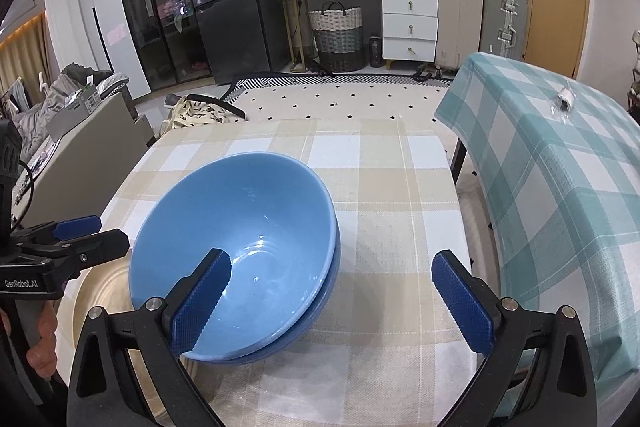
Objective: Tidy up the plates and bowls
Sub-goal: 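Move both grippers to opposite sides of the nested blue bowls' rim, then close both grippers on the rim of the nested blue bowls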
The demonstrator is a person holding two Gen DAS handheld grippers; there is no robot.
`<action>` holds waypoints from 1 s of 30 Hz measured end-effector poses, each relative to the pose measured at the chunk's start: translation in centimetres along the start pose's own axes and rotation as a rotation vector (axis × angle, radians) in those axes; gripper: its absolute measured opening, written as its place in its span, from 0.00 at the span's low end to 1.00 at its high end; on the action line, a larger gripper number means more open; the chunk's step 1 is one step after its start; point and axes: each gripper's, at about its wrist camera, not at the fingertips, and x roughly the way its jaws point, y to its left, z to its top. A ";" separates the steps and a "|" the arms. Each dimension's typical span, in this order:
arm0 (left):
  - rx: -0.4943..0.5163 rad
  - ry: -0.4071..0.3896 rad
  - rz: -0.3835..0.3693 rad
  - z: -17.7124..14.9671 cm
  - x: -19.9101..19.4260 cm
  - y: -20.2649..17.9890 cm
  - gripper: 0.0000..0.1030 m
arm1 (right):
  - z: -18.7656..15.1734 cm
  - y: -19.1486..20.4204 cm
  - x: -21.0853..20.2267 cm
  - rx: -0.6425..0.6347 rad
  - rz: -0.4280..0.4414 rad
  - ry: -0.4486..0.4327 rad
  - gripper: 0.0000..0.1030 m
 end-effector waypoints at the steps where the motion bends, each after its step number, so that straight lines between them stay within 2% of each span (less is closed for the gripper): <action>1: -0.001 0.001 0.003 0.0 0.2 0.0 1.00 | -0.1 -0.1 0.1 0.004 0.001 0.005 0.99; 10: -0.001 0.025 0.006 -0.1 1.6 -0.3 1.00 | -0.4 -0.7 1.3 0.025 0.021 0.039 0.99; 13: 0.005 0.032 -0.016 -0.1 1.9 -0.6 0.99 | -0.5 -0.8 1.6 0.026 0.023 0.052 0.99; 18: 0.039 0.048 -0.039 -0.3 2.4 -1.3 0.89 | -0.4 -1.2 1.8 0.057 0.044 0.058 0.98; 20: 0.046 0.060 -0.046 -0.4 2.6 -1.6 0.88 | -0.3 -1.2 1.8 0.061 0.054 0.062 0.92; 22: 0.049 0.064 -0.055 -0.5 2.8 -1.8 0.81 | -0.4 -1.1 2.0 0.056 0.062 0.072 0.82; 23: 0.051 0.074 -0.058 -0.5 2.9 -1.8 0.76 | -0.5 -1.0 2.2 0.054 0.066 0.078 0.80; 26: 0.046 0.086 -0.077 -0.6 3.2 -2.0 0.72 | -0.6 -0.8 2.4 0.054 0.081 0.086 0.78; 30: 0.037 0.093 -0.092 -0.6 3.3 -2.1 0.62 | -0.7 -0.4 2.7 0.045 0.099 0.096 0.69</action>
